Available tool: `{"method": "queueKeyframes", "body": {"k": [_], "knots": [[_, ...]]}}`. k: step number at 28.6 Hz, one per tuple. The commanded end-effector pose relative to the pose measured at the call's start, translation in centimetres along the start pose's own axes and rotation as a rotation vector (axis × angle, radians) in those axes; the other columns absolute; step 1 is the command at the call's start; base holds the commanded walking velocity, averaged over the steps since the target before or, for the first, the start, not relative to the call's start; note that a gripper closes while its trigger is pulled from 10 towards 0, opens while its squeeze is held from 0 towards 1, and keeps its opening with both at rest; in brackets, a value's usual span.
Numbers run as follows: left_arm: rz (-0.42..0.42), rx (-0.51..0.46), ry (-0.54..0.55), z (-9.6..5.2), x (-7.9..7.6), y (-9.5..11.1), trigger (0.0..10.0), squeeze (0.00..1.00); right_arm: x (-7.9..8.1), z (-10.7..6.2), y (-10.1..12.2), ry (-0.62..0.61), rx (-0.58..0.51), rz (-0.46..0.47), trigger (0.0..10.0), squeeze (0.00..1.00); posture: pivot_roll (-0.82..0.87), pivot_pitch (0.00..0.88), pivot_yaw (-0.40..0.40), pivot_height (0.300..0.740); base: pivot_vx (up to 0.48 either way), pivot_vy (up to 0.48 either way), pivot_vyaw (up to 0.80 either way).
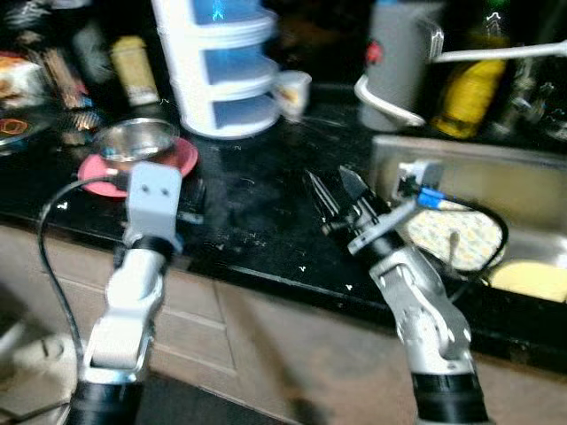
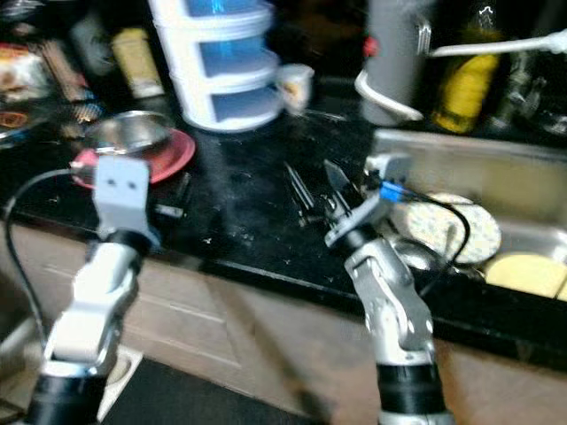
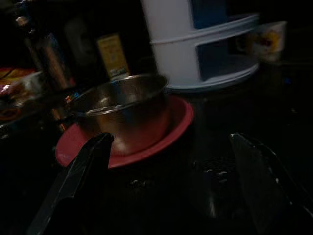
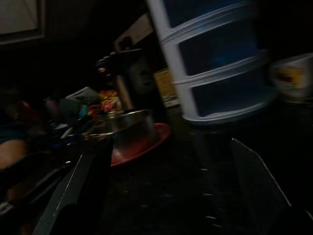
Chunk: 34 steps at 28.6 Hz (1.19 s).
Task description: Kitchen organization
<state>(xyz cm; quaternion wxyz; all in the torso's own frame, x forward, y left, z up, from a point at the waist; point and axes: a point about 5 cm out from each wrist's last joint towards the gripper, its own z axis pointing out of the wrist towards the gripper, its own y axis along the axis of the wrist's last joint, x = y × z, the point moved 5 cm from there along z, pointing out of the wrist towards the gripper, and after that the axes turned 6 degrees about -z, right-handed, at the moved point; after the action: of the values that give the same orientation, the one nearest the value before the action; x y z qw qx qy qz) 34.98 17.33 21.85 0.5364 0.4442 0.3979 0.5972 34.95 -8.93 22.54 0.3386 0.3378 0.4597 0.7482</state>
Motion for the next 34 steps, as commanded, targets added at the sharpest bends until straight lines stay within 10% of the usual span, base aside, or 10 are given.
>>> {"method": "queueKeyframes", "body": {"k": [1,34], "knots": [[0.006,-0.011,-0.006,0.35,0.07,0.32,10.0,0.00,-0.36,0.09,0.27,-0.012,-0.015,-0.014,10.0,0.00,0.07,0.000,-0.013,0.740,0.000,0.000,0.00],[0.009,0.010,-0.005,0.93,-0.24,0.03,10.0,0.00,-1.04,-0.03,0.38,-0.032,-0.006,-0.064,10.0,0.00,0.05,0.000,-0.014,0.740,0.000,0.237,0.00]]}}
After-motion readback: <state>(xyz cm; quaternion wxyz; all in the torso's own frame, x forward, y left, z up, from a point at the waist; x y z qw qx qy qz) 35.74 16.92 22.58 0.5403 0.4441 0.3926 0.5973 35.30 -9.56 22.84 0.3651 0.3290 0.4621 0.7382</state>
